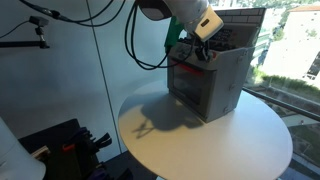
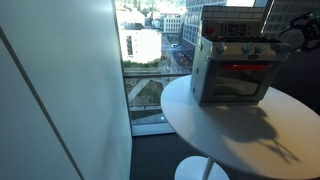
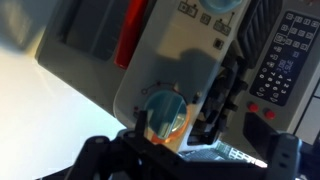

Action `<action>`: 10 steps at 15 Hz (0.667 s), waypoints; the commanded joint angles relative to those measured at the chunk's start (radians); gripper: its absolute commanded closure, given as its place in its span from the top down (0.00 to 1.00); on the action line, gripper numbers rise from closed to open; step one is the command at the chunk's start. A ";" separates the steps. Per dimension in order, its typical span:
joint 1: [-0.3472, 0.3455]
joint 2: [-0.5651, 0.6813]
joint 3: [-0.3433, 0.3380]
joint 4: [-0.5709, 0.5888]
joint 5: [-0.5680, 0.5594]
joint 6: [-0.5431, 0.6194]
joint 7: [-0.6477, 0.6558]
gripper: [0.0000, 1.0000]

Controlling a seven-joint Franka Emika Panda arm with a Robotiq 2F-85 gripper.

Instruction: Turn the right knob anticlockwise

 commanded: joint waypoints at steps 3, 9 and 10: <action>-0.005 0.016 0.004 0.032 0.038 -0.004 -0.043 0.86; -0.008 0.018 0.002 0.022 0.039 -0.004 -0.048 0.63; -0.008 0.018 0.003 0.021 0.039 -0.004 -0.048 0.63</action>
